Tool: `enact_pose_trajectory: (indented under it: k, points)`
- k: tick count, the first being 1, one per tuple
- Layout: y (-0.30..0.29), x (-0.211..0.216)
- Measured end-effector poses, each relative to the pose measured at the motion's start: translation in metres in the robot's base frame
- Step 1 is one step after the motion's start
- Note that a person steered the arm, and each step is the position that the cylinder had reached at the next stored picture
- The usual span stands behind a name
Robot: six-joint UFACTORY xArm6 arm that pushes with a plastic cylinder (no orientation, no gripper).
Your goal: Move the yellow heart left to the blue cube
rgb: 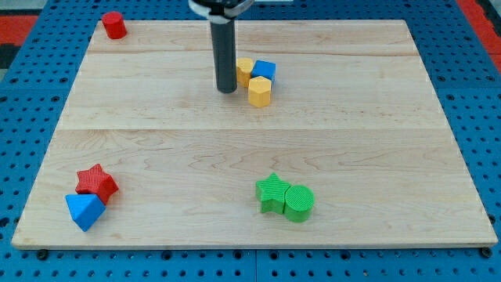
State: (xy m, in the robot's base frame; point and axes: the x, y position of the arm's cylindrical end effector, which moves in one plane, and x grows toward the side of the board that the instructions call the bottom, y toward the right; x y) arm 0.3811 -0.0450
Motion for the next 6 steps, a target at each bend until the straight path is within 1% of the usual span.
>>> enact_pose_trajectory:
  k: [1,3,4,5,6]
  points:
    - [-0.002,0.061]
    - [-0.007,0.162]
    - [0.005,0.21]
    - [0.055,0.233]
    - [0.151,0.232]
